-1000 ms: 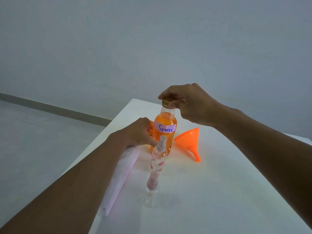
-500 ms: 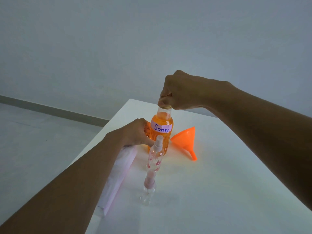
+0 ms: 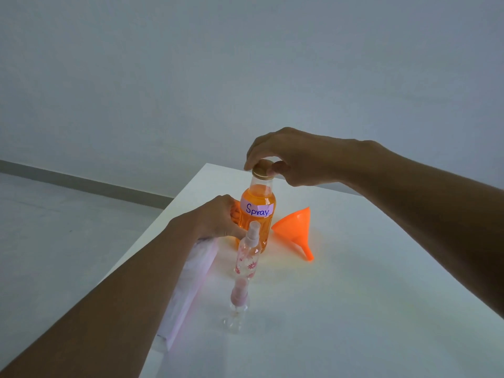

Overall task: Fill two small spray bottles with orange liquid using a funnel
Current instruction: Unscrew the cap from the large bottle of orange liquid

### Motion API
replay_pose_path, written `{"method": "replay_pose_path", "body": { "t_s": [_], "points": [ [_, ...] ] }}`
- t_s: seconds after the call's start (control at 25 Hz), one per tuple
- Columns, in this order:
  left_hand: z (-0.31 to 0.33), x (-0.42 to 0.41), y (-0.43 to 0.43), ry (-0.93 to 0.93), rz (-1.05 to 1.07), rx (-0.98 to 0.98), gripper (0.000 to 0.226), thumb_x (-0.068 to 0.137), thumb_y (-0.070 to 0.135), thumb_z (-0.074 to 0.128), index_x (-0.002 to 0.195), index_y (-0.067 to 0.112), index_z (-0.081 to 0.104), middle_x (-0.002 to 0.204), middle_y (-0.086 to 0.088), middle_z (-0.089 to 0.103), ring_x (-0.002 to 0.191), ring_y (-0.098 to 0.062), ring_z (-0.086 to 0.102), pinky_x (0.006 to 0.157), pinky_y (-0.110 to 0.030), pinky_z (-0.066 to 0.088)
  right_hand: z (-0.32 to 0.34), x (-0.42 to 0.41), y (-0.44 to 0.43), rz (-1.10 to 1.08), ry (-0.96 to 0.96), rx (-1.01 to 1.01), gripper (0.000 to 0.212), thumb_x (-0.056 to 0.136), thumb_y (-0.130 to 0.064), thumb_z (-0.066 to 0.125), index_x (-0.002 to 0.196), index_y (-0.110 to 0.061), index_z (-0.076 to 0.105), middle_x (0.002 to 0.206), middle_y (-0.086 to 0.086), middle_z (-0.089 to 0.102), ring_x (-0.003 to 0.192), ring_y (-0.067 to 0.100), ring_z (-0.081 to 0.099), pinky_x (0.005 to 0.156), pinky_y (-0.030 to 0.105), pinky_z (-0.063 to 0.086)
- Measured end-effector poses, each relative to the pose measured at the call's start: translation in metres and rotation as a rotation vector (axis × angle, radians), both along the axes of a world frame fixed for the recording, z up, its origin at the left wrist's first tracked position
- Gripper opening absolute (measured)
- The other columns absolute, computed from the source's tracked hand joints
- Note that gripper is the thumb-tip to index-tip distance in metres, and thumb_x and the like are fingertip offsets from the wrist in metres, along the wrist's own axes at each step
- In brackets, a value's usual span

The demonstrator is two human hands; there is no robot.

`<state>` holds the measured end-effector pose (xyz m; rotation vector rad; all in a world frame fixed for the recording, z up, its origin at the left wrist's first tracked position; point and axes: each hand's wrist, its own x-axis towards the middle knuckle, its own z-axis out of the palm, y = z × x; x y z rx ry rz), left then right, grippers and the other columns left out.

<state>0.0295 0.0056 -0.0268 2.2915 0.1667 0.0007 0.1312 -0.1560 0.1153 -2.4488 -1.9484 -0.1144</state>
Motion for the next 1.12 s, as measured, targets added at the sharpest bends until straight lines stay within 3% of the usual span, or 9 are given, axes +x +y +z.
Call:
{"method": "replay_pose_path", "body": {
  "t_s": [0.12,0.2,0.28,0.4,0.48,0.56,0.88,1.0,1.12],
  "points": [
    [0.0,0.0,0.001,-0.006,-0.003,0.021,0.022,0.072,0.039,0.083,0.074,0.025,0.067,0.061,0.008,0.06,0.062,-0.01,0.054,0.066,-0.022,0.043,-0.007,0.0,0.003,-0.173,0.048,0.093,0.053,0.09,-0.054,0.069,0.134,-0.025,0.062,0.125,-0.008,0.064,0.103,0.006,0.053,0.087,0.03,0.05],
    [0.001,0.0,0.0,-0.008,-0.006,0.033,0.021,0.073,0.039,0.083,0.075,0.025,0.067,0.062,0.005,0.062,0.062,-0.01,0.055,0.065,-0.02,0.043,-0.011,0.0,0.009,-0.204,0.0,0.141,0.056,0.087,-0.067,0.063,0.1,-0.014,0.076,0.088,0.0,0.072,0.074,0.01,0.058,0.069,0.034,0.051],
    [0.0,0.001,0.001,-0.005,-0.007,0.031,0.021,0.073,0.04,0.083,0.079,0.025,0.069,0.066,0.003,0.066,0.065,-0.011,0.058,0.066,-0.02,0.045,-0.014,-0.005,0.01,-0.168,0.003,0.121,0.054,0.093,-0.057,0.062,0.075,-0.006,0.068,0.067,0.01,0.064,0.057,0.016,0.049,0.058,0.035,0.044],
    [0.0,0.002,0.002,-0.007,-0.011,0.027,0.02,0.073,0.039,0.084,0.074,0.028,0.066,0.059,0.012,0.064,0.065,-0.011,0.059,0.065,-0.018,0.043,-0.01,-0.003,0.004,-0.101,0.018,0.029,0.006,0.097,-0.022,0.065,0.099,-0.019,0.07,0.095,-0.004,0.067,0.086,0.015,0.06,0.071,0.031,0.05],
    [0.0,0.003,0.001,-0.003,-0.017,0.025,0.02,0.073,0.039,0.083,0.074,0.029,0.066,0.059,0.014,0.064,0.068,-0.011,0.06,0.066,-0.018,0.043,-0.007,-0.002,-0.002,-0.056,0.035,0.011,0.049,0.087,0.009,0.063,0.12,-0.027,0.066,0.117,-0.009,0.065,0.105,0.015,0.059,0.082,0.034,0.055],
    [0.001,0.002,0.001,0.004,-0.02,0.014,0.02,0.073,0.036,0.083,0.071,0.028,0.065,0.057,0.014,0.062,0.064,-0.01,0.057,0.066,-0.019,0.042,-0.006,0.0,-0.004,-0.062,0.073,0.065,0.064,0.084,0.018,0.059,0.125,-0.031,0.065,0.121,-0.012,0.065,0.105,0.011,0.062,0.087,0.037,0.058],
    [0.007,0.0,-0.001,0.067,-0.006,0.101,0.024,0.072,0.042,0.081,0.066,0.029,0.06,0.057,0.014,0.06,0.065,-0.009,0.057,0.066,-0.024,0.042,-0.04,-0.006,-0.045,-0.33,0.414,0.667,0.035,0.085,-0.013,0.077,0.115,-0.029,0.067,0.115,0.0,0.068,0.086,0.011,0.075,0.074,0.019,0.057],
    [0.007,0.0,-0.001,0.081,-0.018,0.137,0.028,0.068,0.049,0.076,0.087,0.03,0.068,0.086,0.008,0.074,0.089,-0.015,0.068,0.086,-0.033,0.053,-0.099,-0.021,-0.065,-0.497,0.456,0.649,0.028,0.076,-0.02,0.086,0.097,-0.023,0.069,0.093,-0.006,0.073,0.07,0.007,0.073,0.064,0.015,0.055],
    [0.006,-0.002,-0.002,0.065,-0.011,0.141,0.024,0.07,0.044,0.075,0.087,0.027,0.068,0.088,0.004,0.074,0.091,-0.019,0.069,0.087,-0.035,0.053,-0.153,-0.038,-0.074,-0.541,0.504,0.543,0.022,0.075,-0.028,0.089,0.08,-0.023,0.068,0.073,-0.02,0.069,0.066,0.005,0.067,0.057,0.01,0.046]
  ]
}}
